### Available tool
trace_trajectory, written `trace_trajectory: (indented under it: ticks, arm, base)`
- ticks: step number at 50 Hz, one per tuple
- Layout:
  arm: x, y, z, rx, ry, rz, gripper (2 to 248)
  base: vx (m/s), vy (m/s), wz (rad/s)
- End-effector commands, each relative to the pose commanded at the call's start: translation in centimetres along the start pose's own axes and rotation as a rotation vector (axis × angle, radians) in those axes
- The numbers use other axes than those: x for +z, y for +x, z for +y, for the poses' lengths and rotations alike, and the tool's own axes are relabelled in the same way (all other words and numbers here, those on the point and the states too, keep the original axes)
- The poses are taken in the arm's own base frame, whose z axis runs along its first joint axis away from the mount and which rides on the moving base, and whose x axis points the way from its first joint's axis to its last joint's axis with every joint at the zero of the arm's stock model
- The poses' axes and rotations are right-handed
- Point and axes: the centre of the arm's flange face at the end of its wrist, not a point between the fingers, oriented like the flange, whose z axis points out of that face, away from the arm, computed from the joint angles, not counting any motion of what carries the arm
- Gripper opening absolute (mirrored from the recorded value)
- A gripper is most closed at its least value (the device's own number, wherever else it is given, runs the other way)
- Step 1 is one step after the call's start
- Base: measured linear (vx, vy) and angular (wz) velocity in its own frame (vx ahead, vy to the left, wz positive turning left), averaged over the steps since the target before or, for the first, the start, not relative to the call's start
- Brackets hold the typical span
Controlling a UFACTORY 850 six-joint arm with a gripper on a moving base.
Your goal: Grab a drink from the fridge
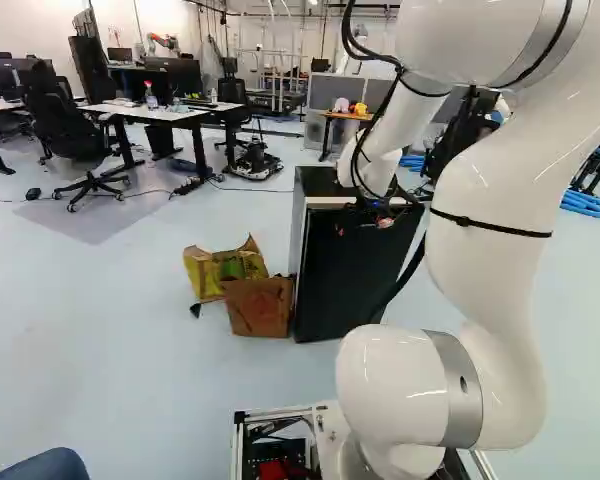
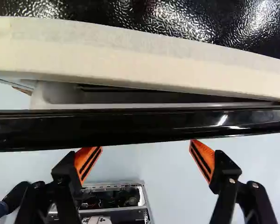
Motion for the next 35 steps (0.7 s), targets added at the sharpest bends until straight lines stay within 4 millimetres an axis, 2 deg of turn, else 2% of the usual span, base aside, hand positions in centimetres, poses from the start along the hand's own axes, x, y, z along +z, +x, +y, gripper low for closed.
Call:
trace_trajectory:
  ticks: [35]
  arm:
    - [0.21, 0.46, -0.24, 0.059, 0.014, -0.006, 247]
  base:
    - [0.0, 0.0, 0.0]
